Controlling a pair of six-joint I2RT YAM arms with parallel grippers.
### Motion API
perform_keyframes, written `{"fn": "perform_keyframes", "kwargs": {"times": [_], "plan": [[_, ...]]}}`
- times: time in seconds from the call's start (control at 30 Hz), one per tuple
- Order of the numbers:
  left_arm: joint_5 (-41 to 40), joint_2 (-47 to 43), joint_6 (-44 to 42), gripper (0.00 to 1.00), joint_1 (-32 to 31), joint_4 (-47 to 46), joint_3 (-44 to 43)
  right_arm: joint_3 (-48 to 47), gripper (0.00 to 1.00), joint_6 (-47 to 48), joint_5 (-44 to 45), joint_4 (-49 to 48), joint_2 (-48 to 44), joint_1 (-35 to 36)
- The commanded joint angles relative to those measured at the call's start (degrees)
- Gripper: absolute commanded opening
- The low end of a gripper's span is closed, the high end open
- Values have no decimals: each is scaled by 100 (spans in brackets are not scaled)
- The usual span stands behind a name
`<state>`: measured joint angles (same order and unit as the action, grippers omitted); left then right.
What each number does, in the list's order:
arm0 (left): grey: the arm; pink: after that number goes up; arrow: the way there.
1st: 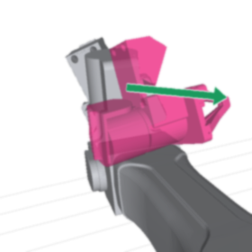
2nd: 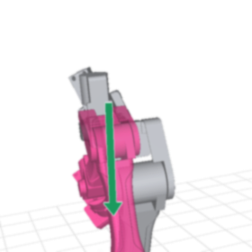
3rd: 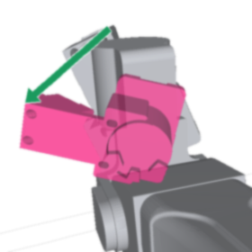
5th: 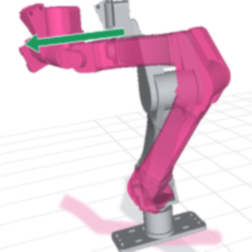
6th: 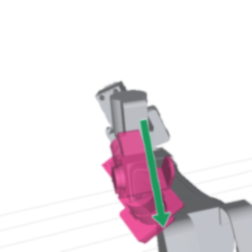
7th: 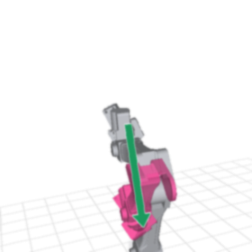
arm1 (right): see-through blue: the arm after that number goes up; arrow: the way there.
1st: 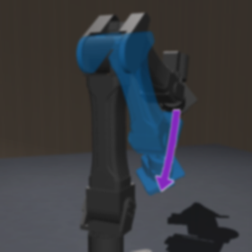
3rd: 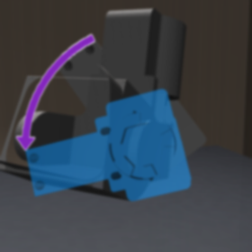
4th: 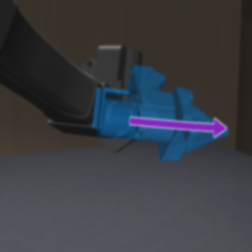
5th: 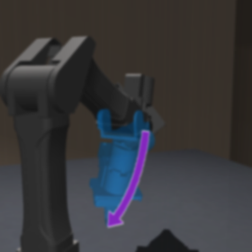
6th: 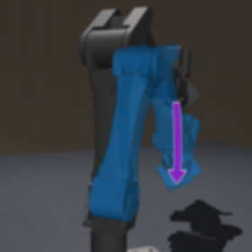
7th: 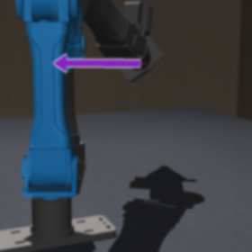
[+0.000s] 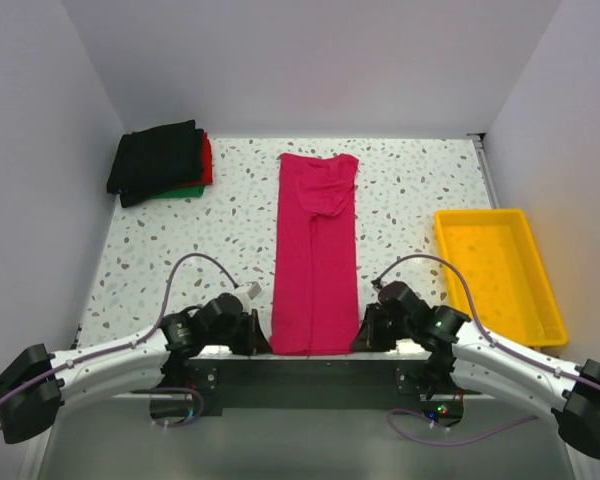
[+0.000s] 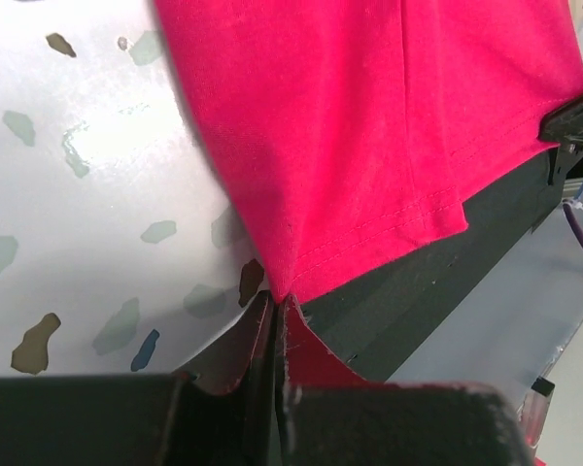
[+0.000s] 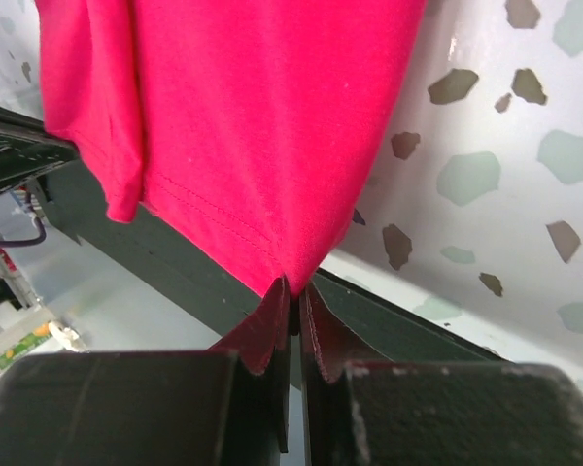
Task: Fold and stack the t-shirts
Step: Fold the tshirt
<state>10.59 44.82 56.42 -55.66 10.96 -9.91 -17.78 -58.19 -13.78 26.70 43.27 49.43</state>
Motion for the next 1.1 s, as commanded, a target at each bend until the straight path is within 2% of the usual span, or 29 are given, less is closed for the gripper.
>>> {"fn": "perform_keyframes", "kwargs": {"times": [0.0,0.23,0.33,0.57,0.8,1.07], "plan": [[-136,-8,-70,0,-33,354,-327,-191,0,142,209,529,-160,32],[-346,350,-245,0,-15,196,-818,-628,0,247,603,503,-143,32],[-513,851,-534,0,64,196,-1363,-1121,0,493,902,591,181,32],[-637,1924,-1045,0,784,-84,-2392,-2474,0,1257,2246,495,1288,-126],[-1189,3092,-1063,0,1496,-489,-3332,-3335,0,1767,2187,-287,2457,-1355],[-1472,4368,-1142,0,2084,-516,-4544,-4075,0,2049,2231,-797,4039,-1954]]}}
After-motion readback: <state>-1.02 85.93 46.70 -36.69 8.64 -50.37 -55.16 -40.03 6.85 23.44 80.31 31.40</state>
